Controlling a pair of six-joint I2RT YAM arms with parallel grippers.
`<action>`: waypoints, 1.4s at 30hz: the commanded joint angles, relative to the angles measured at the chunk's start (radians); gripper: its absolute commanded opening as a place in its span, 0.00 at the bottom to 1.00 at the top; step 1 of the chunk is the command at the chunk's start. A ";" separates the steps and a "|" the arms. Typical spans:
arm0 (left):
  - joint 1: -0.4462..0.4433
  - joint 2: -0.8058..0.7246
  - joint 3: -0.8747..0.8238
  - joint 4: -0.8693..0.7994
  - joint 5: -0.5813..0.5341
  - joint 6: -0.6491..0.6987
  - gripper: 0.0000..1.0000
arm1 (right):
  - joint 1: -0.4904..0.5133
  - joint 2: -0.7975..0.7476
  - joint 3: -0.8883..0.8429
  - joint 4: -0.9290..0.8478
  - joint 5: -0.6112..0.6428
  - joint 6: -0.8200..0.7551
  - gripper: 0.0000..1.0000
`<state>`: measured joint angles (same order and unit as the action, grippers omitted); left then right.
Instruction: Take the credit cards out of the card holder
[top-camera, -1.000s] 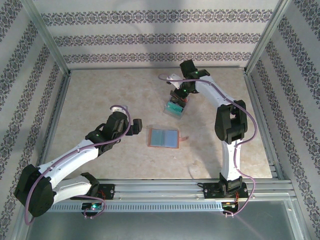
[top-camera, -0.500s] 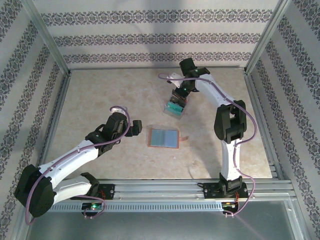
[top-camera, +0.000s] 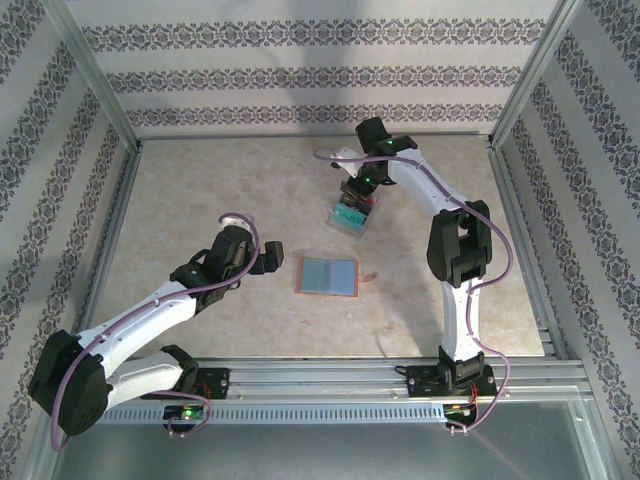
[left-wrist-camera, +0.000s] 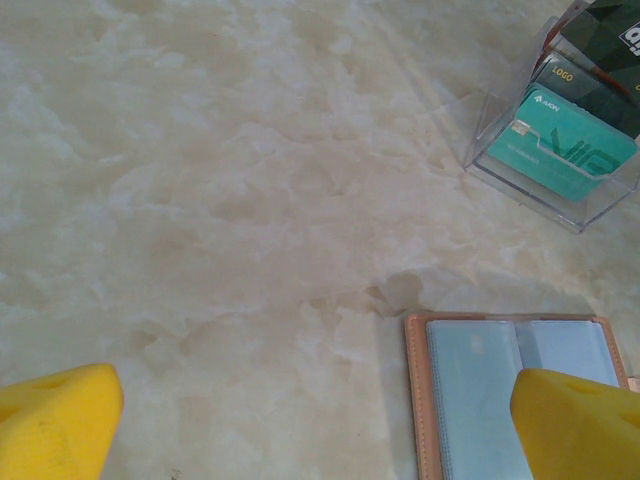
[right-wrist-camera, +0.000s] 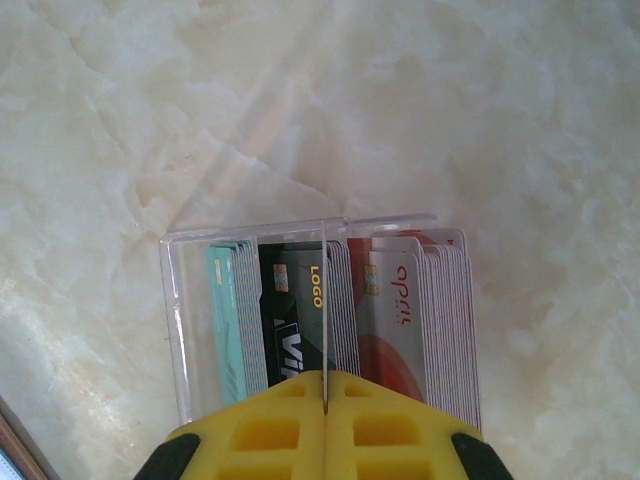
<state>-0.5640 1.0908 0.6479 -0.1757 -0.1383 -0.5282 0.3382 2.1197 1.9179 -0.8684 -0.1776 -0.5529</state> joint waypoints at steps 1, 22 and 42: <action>0.016 -0.015 -0.013 0.000 0.003 -0.014 0.99 | 0.009 0.030 0.000 -0.029 -0.008 0.004 0.01; 0.025 -0.016 -0.016 0.001 0.018 -0.018 0.99 | -0.008 0.050 -0.005 -0.025 0.032 0.024 0.33; 0.038 -0.037 -0.036 0.038 -0.042 -0.060 0.99 | 0.191 -0.368 -0.381 0.095 0.371 0.607 0.40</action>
<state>-0.5411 1.0775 0.6239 -0.1715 -0.1429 -0.5667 0.4889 1.8145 1.6188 -0.7876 0.1165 -0.1249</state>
